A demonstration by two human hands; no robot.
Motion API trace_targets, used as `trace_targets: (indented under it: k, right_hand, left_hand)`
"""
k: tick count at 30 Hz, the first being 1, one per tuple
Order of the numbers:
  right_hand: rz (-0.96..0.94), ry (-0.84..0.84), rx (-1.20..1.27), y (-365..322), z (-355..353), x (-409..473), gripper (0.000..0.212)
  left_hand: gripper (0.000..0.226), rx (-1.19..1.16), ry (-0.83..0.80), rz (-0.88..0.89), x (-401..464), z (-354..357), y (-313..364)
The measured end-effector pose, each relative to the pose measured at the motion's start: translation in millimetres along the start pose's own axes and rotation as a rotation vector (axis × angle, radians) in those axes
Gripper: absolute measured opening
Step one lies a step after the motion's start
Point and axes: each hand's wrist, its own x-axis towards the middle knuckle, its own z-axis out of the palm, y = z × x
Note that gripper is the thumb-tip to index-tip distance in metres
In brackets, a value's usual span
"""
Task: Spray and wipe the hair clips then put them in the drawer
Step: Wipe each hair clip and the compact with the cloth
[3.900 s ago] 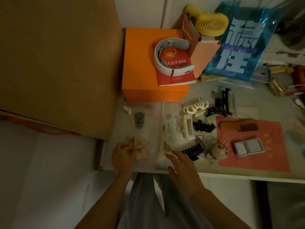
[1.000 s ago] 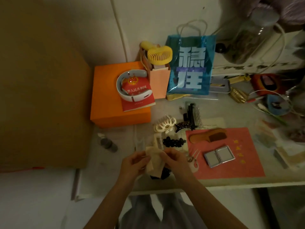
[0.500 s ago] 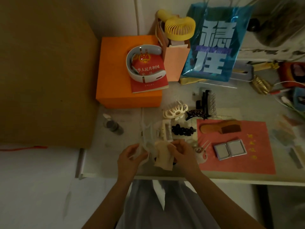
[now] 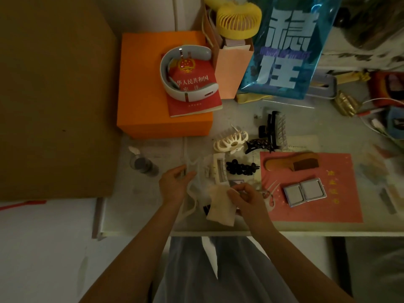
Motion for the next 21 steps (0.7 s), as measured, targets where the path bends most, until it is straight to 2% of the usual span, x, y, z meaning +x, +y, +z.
trace_targets:
  k: [5, 11, 14, 21]
  right_hand:
    - [0.014, 0.004, 0.019, 1, -2, 3, 0.003]
    - [0.036, -0.001, 0.042, -3, -3, 5, 0.011]
    - [0.036, 0.008, 0.053, -9, -2, 4, 0.012]
    - [-0.008, 0.085, 0.114, -38, -4, 6, 0.013]
  left_hand:
    - [0.038, -0.04, 0.035, -0.039, 4, 2, 1]
    - [0.028, -0.096, 0.068, -0.015, -1, -3, 4]
    - [0.03, -0.111, 0.093, -0.004, -5, -9, 11]
    - [0.026, -0.369, 0.059, 0.0, -16, -28, 48]
